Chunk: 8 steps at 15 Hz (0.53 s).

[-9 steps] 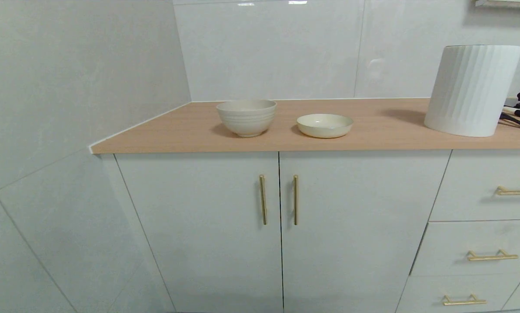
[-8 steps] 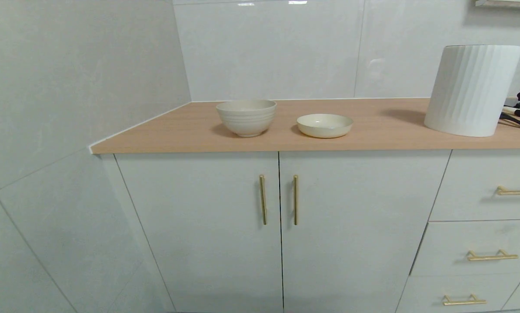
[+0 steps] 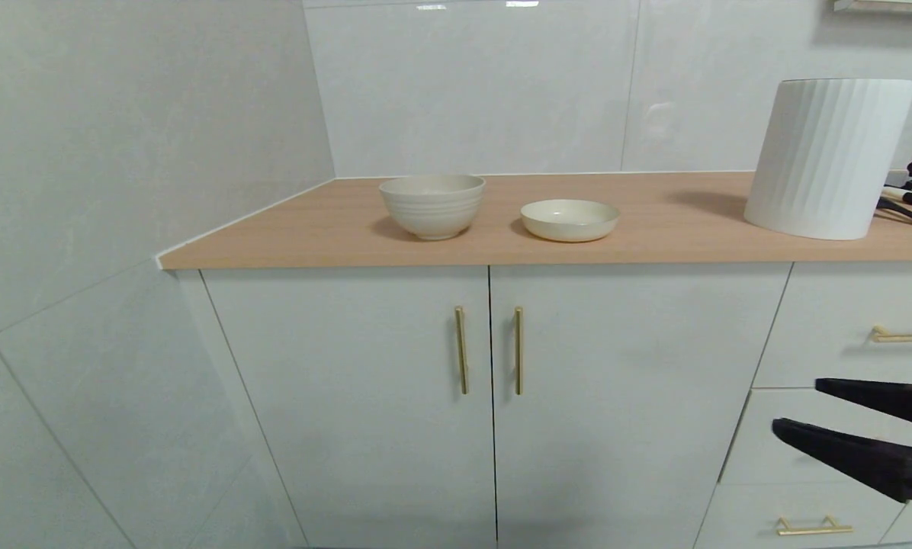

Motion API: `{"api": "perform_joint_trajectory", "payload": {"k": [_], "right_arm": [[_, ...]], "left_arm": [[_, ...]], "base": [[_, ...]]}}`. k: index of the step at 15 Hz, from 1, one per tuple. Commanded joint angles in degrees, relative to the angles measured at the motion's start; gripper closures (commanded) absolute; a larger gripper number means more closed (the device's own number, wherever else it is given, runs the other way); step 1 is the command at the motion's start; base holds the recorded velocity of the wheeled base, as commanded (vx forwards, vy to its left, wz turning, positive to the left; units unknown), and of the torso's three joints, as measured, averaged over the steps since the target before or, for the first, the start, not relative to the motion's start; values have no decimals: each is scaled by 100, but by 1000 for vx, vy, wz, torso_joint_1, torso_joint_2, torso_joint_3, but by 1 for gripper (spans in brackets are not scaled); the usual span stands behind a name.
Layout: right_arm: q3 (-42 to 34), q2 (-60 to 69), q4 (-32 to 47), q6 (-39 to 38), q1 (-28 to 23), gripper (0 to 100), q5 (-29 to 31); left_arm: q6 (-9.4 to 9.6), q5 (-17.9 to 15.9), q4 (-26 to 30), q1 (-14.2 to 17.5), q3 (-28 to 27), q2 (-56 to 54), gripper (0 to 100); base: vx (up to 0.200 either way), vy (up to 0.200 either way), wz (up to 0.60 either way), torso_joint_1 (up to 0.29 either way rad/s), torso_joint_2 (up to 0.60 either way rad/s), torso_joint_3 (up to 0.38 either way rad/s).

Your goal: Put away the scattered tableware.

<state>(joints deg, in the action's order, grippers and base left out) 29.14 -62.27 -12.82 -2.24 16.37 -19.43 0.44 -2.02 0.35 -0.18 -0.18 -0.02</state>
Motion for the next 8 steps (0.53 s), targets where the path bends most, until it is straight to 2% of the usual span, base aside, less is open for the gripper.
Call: {"api": "perform_joint_trajectory", "payload": {"k": [1, 4, 8], "right_arm": [[743, -1710, -326, -13, 411, 0, -17], [1200, -2676, -836, -22, 745, 0, -17], [1692, -3652, -1416, -426, 1131, 0, -17]], "left_arm": [[0, 0, 0, 1, 1, 2, 0], [0, 0, 0, 1, 1, 2, 0], [0, 0, 0, 1, 1, 2, 0]], "base": [[0, 0, 0, 0, 0, 0], [0, 0, 0, 0, 0, 0], [0, 0, 0, 0, 0, 0]]}}
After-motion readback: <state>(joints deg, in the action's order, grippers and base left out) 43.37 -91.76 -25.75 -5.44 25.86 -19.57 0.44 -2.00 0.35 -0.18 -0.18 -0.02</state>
